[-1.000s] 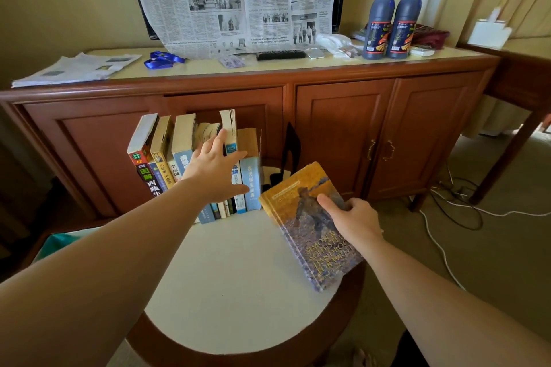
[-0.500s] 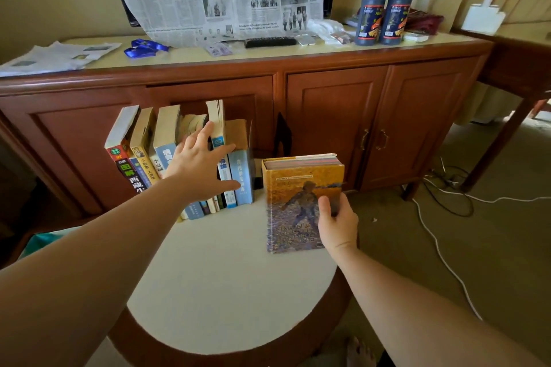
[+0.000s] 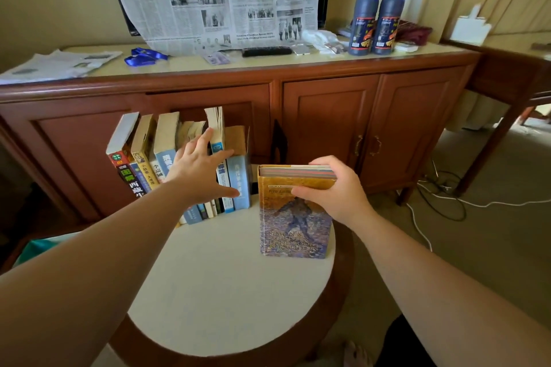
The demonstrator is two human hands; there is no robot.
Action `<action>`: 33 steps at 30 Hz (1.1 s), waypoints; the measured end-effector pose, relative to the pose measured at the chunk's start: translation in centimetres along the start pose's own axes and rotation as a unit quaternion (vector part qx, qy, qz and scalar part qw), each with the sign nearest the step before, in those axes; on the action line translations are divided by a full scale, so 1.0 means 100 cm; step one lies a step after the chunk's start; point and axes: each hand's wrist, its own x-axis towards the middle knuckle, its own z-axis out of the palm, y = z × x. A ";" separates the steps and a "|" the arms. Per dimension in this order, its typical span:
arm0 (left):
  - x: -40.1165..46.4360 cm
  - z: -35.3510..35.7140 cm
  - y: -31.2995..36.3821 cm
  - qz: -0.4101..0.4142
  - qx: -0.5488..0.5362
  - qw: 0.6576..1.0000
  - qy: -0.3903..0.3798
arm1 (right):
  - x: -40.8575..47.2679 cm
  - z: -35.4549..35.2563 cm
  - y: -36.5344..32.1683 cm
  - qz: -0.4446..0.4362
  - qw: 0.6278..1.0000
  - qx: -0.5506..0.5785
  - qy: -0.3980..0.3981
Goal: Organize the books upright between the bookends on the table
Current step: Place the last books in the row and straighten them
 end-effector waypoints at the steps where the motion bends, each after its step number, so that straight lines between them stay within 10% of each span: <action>1: 0.000 0.000 0.000 0.000 0.000 1.000 0.000 | 0.003 -0.005 -0.007 0.004 0.999 -0.020 -0.033; 10: 0.001 0.001 0.001 -0.001 0.003 1.000 0.001 | 0.049 -0.035 -0.054 -0.044 0.919 -0.276 -0.280; 33: 0.000 0.002 -0.001 0.005 0.015 1.000 -0.002 | 0.022 0.023 -0.090 0.098 0.937 -0.252 -0.223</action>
